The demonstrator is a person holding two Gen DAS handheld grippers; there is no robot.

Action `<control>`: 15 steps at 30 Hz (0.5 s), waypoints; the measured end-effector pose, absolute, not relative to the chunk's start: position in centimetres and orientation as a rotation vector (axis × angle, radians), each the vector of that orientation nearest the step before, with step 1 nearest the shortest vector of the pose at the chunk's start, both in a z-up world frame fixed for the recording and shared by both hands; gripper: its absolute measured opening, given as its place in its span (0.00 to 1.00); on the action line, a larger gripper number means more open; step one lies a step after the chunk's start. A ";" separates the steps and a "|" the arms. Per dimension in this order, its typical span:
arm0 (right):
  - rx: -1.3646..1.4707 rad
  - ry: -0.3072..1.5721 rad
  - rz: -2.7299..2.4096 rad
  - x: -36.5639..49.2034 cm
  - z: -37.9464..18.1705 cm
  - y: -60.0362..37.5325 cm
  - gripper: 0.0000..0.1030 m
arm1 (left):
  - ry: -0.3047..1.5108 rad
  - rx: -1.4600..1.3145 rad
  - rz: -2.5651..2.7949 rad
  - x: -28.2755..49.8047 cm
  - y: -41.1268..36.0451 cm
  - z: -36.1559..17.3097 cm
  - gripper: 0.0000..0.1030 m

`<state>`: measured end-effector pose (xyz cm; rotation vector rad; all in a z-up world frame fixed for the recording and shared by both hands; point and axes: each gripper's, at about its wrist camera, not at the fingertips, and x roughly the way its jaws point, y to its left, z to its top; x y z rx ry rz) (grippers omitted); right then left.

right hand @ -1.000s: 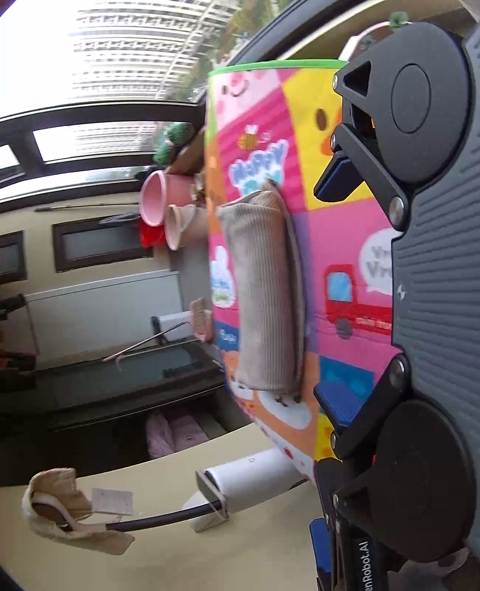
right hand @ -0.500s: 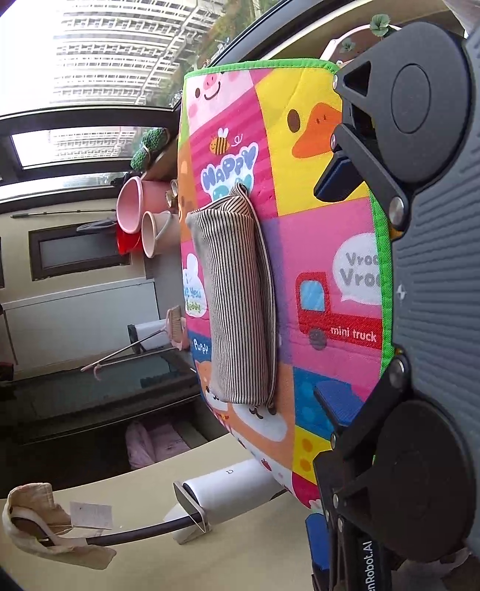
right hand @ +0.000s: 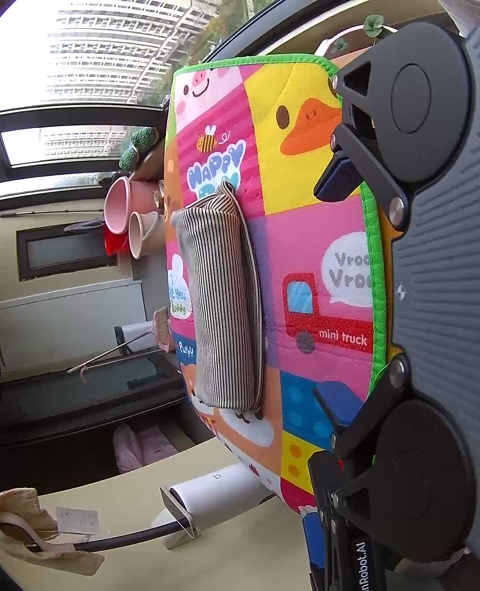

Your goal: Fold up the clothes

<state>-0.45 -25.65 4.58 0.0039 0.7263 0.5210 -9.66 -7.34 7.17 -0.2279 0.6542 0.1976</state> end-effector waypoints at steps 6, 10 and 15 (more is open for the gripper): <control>-0.005 0.733 0.519 -0.4 4.5 -25.5 1.00 | 0.657 -0.234 0.181 -9.6 -7.4 7.1 1.00; -0.006 0.732 0.519 -0.3 4.6 -25.6 1.00 | 0.661 -0.238 0.178 -9.5 -7.4 7.0 1.00; -0.008 0.736 0.530 -0.2 4.5 -25.4 1.00 | 0.657 -0.240 0.180 -9.4 -7.3 7.1 1.00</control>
